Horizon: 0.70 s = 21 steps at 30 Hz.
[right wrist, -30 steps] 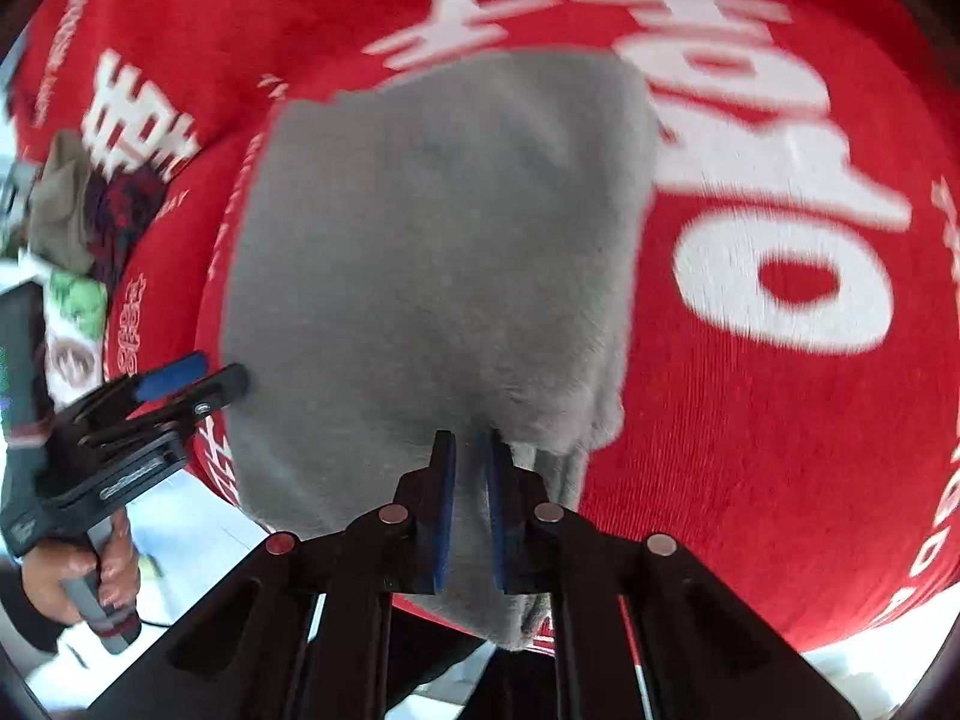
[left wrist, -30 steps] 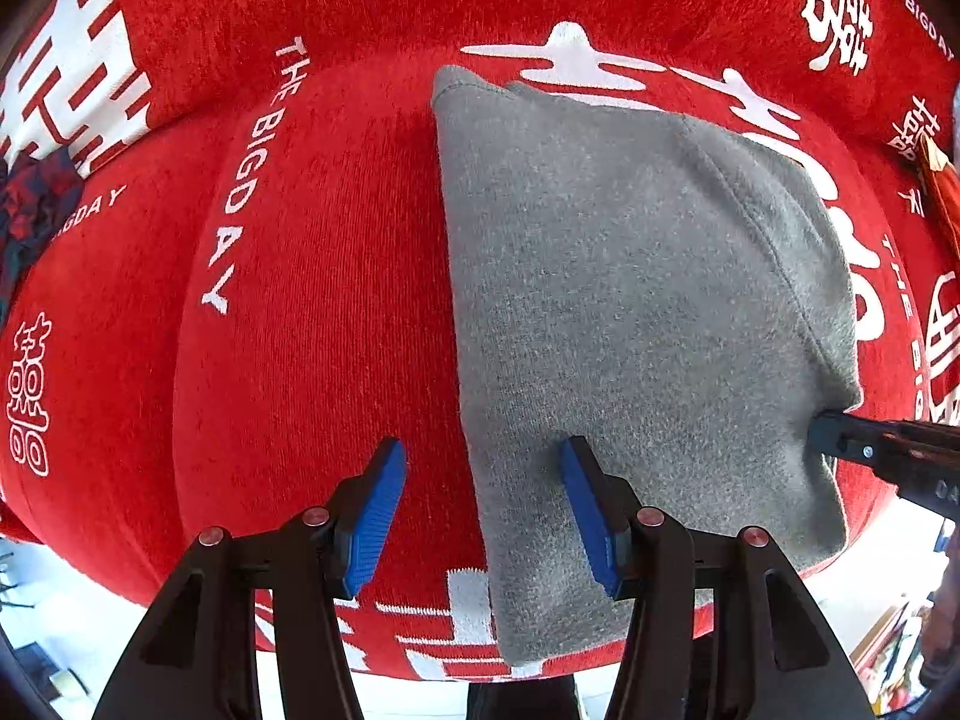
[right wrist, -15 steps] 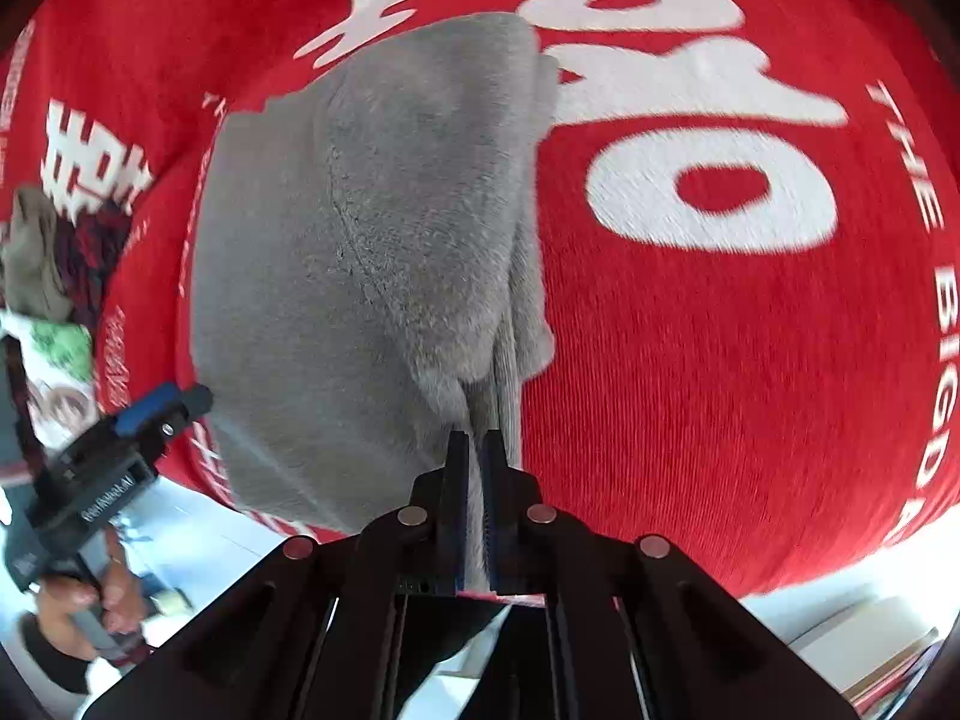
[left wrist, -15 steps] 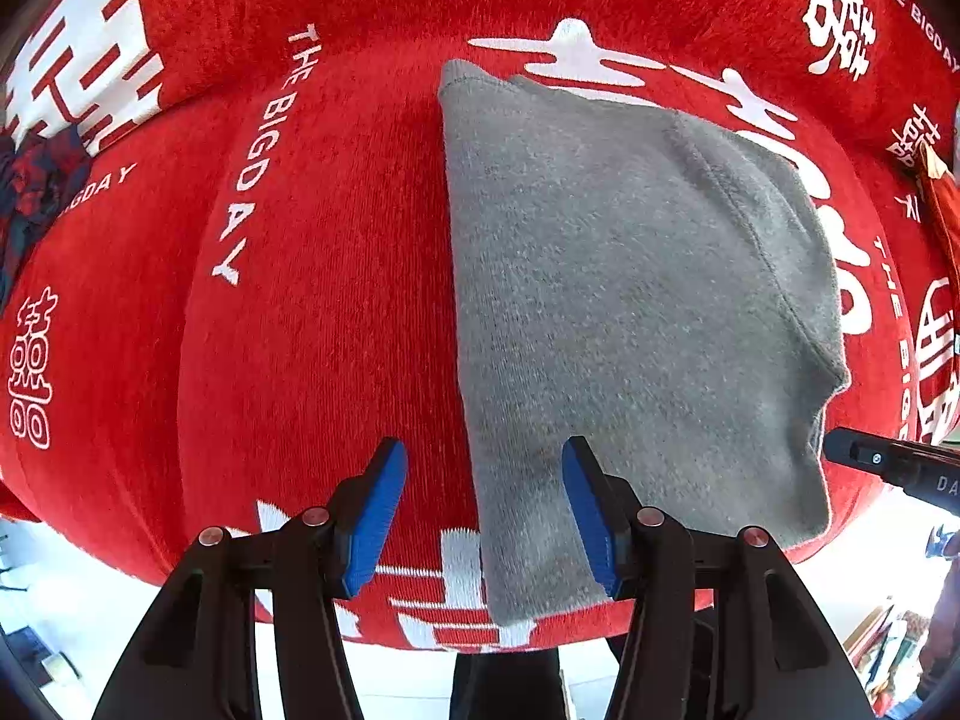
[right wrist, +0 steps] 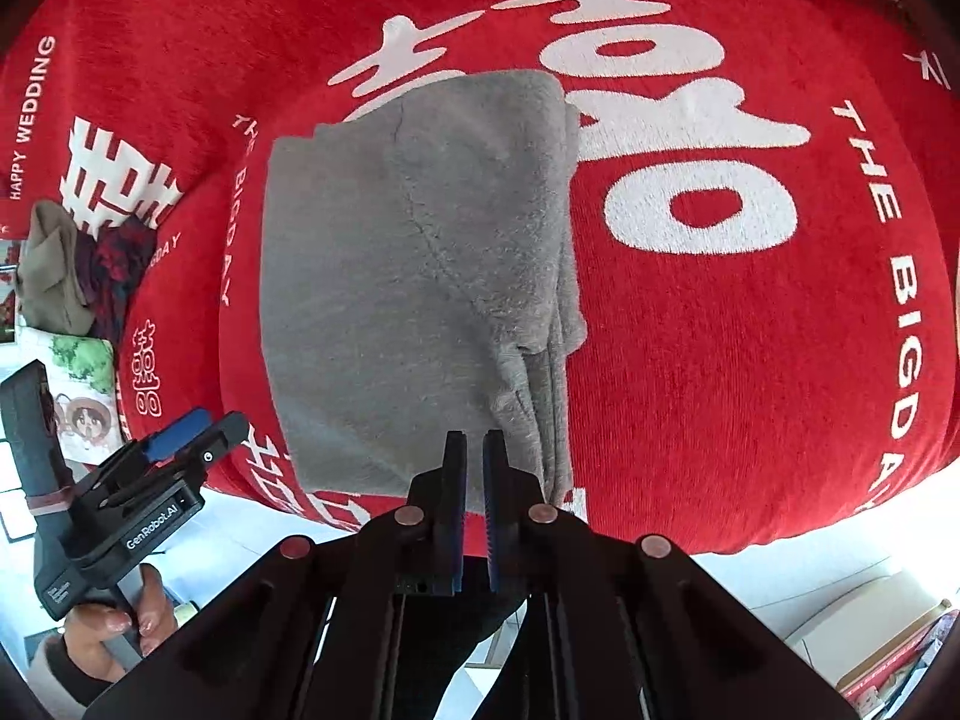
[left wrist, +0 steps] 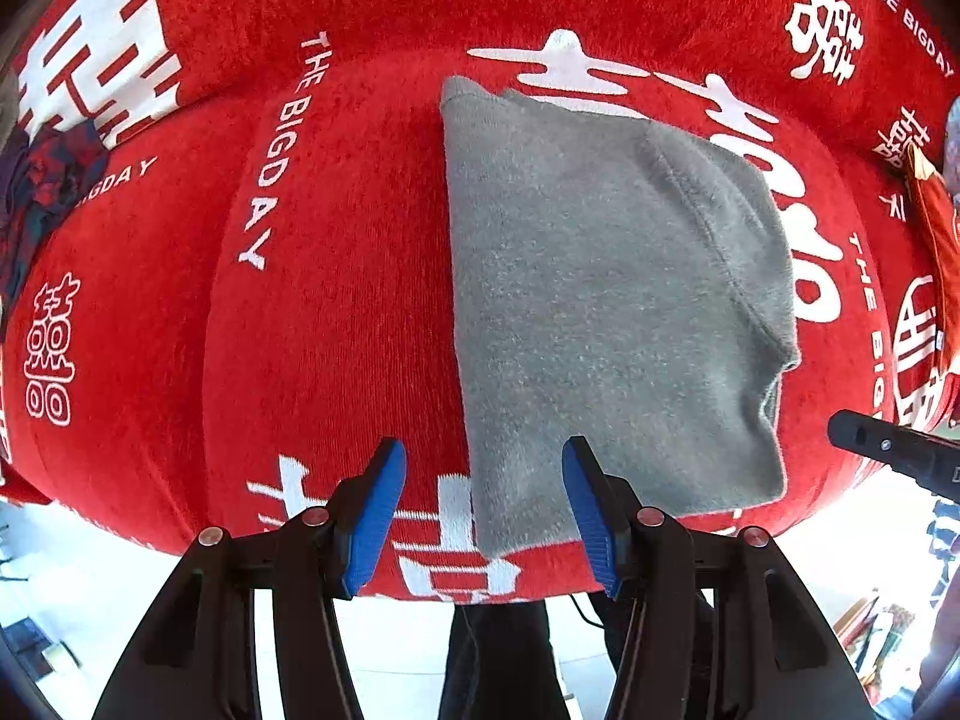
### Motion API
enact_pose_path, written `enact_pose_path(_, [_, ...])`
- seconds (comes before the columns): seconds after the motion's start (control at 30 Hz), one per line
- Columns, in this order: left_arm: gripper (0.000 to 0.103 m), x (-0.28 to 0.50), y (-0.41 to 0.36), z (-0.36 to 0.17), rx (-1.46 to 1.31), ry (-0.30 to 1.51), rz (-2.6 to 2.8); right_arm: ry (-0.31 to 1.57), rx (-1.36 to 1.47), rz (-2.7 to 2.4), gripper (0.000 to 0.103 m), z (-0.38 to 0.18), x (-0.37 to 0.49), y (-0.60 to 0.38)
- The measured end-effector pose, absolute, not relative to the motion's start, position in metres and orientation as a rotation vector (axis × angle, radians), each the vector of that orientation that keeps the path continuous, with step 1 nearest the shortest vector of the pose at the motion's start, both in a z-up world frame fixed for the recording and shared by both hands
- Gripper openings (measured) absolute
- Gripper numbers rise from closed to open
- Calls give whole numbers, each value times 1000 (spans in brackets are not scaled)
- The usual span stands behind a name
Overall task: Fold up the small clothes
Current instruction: 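Open the right tool and withdraw it from the sweater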
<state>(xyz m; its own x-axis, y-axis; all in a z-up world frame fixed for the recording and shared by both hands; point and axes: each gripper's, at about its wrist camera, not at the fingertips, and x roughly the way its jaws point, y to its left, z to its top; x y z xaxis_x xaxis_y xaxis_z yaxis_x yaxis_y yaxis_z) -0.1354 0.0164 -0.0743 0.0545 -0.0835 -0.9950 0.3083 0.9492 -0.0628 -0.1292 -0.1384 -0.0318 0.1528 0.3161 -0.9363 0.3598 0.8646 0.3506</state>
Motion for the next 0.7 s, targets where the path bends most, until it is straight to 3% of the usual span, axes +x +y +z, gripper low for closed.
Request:
enact_pose_path(0.4, [56, -150, 21, -39, 180, 1515, -302, 1518, 490, -60, 6, -10, -130, -123])
enact_pose_path(0.43, [65, -150, 21, -37, 180, 1521, -301, 1518, 481, -61, 6, -7, -129, -121])
enact_pose_path(0.47, [89, -149, 22, -35, 177, 1526, -298, 1517, 472, -62, 6, -4, -128, -119])
enact_pose_path(0.5, [96, -149, 23, -30, 170, 1515, -294, 1517, 459, -65, 8, -1, -127, -117])
enact_pose_path(0.57, [97, -149, 24, -23, 181, 1494, -293, 1509, 434, -72, 37, 6, -124, -113])
enact_pose_path(0.6, [97, -148, 23, -20, 192, 1488, -289, 1502, 426, -76, 76, 8, -123, -112])
enact_pose_path(0.63, [97, -147, 23, -18, 197, 1484, -283, 1487, 420, -78, 92, 13, -122, -111])
enact_pose_path(0.7, [97, -144, 23, -13, 200, 1477, -271, 1474, 393, -94, 92, 20, -119, -108])
